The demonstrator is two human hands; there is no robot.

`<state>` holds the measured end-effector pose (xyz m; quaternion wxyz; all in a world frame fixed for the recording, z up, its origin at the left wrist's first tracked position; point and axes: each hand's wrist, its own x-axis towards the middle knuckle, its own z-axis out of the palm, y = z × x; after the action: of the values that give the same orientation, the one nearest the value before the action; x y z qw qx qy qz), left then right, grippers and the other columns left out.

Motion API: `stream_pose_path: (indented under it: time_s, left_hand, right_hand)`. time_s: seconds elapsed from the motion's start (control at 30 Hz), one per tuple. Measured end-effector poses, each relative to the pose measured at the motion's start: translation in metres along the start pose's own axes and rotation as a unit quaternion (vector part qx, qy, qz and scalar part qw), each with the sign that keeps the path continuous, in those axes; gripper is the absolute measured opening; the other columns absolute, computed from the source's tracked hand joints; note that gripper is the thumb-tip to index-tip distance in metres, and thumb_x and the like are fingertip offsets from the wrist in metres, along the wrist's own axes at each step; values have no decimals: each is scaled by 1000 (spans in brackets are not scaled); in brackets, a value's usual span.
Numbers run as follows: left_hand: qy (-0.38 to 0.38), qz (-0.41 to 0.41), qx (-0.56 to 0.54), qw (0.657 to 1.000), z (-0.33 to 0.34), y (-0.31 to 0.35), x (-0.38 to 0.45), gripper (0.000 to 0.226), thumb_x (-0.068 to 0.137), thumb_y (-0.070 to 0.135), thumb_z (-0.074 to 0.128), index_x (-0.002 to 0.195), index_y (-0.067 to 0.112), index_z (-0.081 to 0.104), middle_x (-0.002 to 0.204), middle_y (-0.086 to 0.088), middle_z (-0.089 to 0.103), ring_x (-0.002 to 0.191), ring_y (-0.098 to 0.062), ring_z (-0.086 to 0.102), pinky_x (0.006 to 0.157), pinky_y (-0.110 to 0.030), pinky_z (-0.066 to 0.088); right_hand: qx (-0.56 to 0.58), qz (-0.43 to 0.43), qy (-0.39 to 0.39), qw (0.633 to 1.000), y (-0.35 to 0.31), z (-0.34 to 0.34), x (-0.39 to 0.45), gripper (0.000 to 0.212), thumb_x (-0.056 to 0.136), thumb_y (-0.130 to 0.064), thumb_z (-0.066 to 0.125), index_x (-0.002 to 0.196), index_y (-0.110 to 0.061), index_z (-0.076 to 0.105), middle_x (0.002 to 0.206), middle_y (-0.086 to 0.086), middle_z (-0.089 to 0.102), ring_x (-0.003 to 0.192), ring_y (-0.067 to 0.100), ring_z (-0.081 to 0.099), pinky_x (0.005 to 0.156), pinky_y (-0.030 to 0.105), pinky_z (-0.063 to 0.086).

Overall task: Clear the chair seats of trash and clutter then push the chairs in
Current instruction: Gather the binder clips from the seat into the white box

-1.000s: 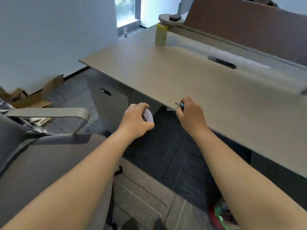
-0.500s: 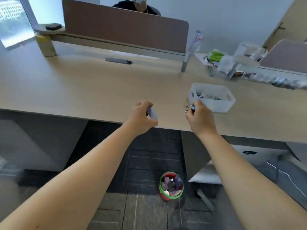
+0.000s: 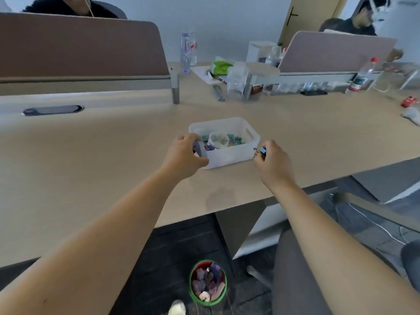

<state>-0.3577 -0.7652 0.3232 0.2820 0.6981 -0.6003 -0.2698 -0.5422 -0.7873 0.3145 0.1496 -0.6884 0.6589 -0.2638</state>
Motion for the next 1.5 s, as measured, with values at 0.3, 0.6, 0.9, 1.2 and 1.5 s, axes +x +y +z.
stream_pose_path:
  time_s: [0.3,0.6,0.9,1.2,1.5]
  left_hand:
    - [-83,-27,104,991,22,-1,154,35,83,8,55,117,-2,51,129,-18,46,93,-29,48,68,-29,40]
    - [-140,-41,213,966,44,-13,206,43,87,16,57,126,3,46,132,-19,44,114,-35,50,92,-38,44]
    - [-69,-30,146,986,44,-4,202,40,90,19,54,128,9,48,135,-13,45,119,-30,47,96,-35,39]
    - [-14,-47,135,990,46,13,173,36,91,20,51,126,9,50,133,-12,49,117,-29,48,95,-34,40]
    - [94,-121,132,979,-16,-9,81,36,91,20,52,125,8,52,131,-13,53,122,-27,46,99,-32,37]
  right_hand:
    - [-11,77,-7,997,5,44,121,23,90,-6,43,110,4,50,111,23,59,81,27,45,68,30,30]
    - [-49,71,-78,993,11,76,177,17,92,-8,40,103,2,49,111,20,59,90,35,52,71,40,39]
    - [-94,19,-214,972,17,109,212,40,89,-19,56,124,-6,44,134,15,42,116,33,48,95,41,41]
    - [-41,-27,-217,975,28,77,208,38,96,-10,36,132,-7,45,139,11,51,124,29,49,101,37,41]
    - [-2,-179,-242,954,-58,74,152,28,94,-10,39,115,-3,57,119,17,63,108,33,55,88,36,45]
